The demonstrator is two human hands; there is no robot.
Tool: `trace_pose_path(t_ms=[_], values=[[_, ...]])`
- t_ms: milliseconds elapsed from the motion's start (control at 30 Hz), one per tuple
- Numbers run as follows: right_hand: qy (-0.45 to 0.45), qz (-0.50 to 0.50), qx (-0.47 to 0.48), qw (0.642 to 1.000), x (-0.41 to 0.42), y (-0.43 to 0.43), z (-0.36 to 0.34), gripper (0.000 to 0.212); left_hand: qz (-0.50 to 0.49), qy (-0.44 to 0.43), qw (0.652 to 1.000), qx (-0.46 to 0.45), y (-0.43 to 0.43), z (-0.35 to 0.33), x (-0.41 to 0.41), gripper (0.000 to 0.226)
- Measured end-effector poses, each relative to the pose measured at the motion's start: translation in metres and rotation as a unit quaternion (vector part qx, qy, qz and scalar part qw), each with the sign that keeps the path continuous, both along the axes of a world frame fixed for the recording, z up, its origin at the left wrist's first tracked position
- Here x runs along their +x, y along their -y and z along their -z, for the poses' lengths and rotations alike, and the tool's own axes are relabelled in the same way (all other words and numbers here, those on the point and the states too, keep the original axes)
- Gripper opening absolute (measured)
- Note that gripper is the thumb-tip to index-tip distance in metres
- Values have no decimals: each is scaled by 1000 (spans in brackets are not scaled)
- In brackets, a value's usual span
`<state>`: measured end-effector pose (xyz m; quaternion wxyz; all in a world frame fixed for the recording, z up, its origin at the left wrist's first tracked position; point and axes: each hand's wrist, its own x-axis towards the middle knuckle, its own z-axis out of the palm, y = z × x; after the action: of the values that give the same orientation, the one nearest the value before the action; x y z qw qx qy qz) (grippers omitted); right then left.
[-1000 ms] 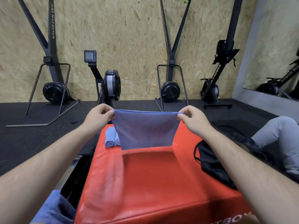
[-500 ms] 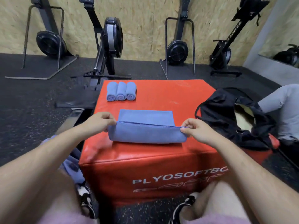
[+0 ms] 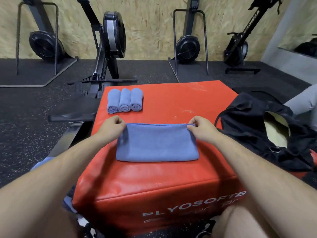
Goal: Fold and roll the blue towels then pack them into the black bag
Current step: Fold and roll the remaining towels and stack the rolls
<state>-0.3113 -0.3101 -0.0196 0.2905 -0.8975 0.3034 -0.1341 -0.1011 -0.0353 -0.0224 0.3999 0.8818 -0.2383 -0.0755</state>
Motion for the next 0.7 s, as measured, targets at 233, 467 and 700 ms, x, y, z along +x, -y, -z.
trace_pose_path(t_ms=[233,467,700], values=[[-28,40,-20,999,41,18,33,7,-29,15,999,12,33,42,33,8],[-61,83,-67,992,62,20,47,16,-39,68,997,29,46,63,49,11],[-12,-41,-240,970,76,-50,45,48,115,241,957,111,74,60,-5,46]])
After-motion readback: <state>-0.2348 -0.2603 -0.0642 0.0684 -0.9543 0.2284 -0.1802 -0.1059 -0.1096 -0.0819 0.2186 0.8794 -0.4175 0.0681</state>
